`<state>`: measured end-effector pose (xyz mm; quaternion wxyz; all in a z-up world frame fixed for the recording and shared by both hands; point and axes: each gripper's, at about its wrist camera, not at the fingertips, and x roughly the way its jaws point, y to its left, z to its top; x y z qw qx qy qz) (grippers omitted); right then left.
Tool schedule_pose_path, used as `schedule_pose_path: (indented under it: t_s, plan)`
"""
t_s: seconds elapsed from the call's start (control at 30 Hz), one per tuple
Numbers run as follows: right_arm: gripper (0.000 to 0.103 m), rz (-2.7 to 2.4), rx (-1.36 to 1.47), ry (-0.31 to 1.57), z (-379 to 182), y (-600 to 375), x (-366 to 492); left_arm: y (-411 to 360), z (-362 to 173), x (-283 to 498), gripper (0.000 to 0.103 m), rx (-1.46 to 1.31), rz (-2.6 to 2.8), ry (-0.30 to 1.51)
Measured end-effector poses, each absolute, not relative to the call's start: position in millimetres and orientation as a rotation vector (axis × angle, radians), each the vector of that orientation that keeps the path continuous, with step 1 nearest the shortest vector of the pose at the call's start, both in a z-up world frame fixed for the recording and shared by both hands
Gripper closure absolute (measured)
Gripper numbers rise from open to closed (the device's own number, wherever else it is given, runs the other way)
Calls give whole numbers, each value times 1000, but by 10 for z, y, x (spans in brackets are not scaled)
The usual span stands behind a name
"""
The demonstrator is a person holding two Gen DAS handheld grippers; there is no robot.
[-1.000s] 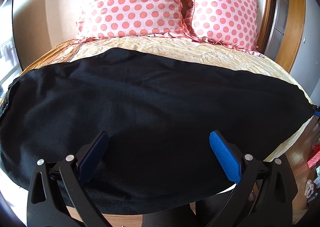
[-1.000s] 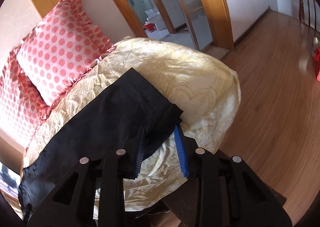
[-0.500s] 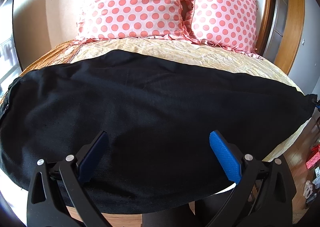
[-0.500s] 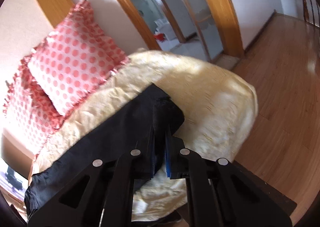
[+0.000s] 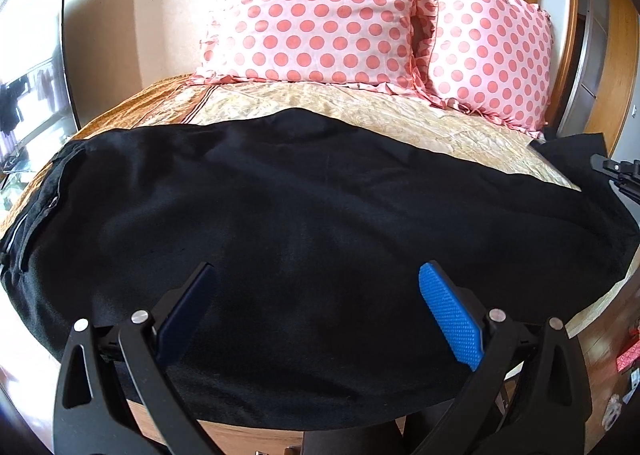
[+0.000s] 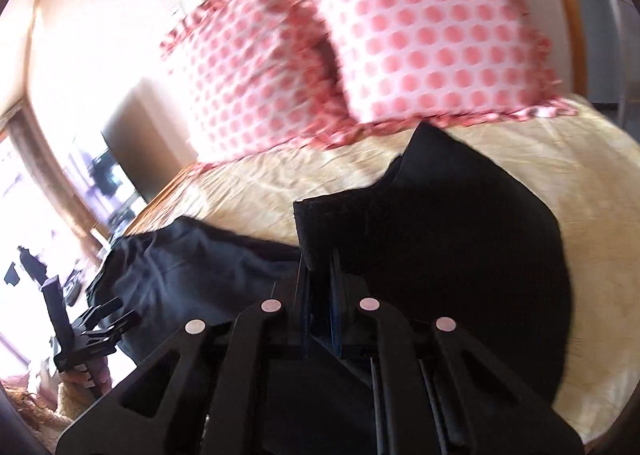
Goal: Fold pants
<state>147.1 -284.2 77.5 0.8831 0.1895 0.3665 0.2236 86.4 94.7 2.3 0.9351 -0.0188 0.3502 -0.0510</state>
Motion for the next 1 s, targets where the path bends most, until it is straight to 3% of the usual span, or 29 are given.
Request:
schedule_pose_path:
  t_s: [0.23,0.4,0.83,1.0]
  plan:
    - [95,753,396,690,1025,-1758,1646,1293,70,712,2,-76,-22,690]
    - [95,833,142,857,587,-958,1303,1561,78,619,2,-113,29,678]
    - [95,876,207,792,618,-888,1038,1999,91,550,2,-214,123,656]
    - [89,846,33,859,411,-580,972,2181,127,438,2,-213,197,647]
